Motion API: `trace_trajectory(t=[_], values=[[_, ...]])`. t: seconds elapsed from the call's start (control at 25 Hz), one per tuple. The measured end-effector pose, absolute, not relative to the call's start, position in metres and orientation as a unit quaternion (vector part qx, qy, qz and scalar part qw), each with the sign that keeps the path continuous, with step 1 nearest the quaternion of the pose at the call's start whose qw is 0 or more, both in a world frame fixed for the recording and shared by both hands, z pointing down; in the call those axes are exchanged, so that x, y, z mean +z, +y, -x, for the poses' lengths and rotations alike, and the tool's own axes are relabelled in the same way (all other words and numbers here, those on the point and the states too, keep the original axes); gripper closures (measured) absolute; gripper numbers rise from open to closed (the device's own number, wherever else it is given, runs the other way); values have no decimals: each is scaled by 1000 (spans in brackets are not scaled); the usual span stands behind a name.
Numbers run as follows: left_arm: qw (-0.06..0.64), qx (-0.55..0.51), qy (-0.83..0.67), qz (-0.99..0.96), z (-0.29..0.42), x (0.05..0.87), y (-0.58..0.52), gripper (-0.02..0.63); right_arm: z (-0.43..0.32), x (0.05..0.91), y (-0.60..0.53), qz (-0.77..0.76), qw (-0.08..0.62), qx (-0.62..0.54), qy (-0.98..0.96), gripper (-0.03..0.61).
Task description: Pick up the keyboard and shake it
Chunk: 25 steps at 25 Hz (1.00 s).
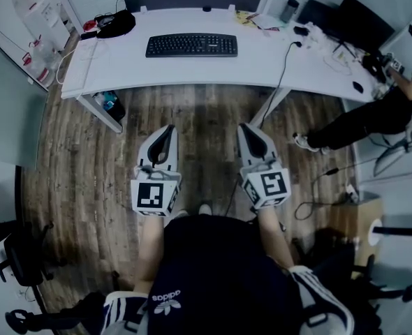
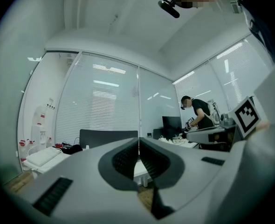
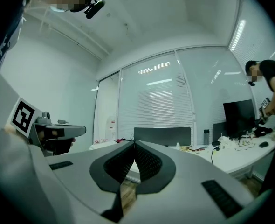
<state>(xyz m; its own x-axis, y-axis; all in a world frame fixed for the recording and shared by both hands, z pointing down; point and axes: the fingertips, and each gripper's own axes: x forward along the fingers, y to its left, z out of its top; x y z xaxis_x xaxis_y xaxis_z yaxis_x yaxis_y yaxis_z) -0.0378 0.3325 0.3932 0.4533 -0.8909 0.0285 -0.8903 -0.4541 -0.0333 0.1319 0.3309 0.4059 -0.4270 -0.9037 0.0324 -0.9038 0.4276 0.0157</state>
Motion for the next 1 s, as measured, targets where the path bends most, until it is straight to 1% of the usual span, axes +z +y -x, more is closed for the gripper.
trace_trajectory(t=[0.28, 0.44, 0.76, 1.0], values=[[0, -7, 532, 847, 24, 393, 340, 609, -158, 410, 346, -534, 25, 7, -845, 574], [4, 19, 539, 842, 20, 385, 331, 609, -162, 414, 340, -536, 30, 6, -844, 574], [-14, 11, 525, 851, 39, 397, 283, 609, -134, 429, 299, -525, 46, 11, -850, 574], [-30, 1, 494, 869, 67, 393, 231, 609, -104, 417, 251, -525, 53, 2, -849, 574]])
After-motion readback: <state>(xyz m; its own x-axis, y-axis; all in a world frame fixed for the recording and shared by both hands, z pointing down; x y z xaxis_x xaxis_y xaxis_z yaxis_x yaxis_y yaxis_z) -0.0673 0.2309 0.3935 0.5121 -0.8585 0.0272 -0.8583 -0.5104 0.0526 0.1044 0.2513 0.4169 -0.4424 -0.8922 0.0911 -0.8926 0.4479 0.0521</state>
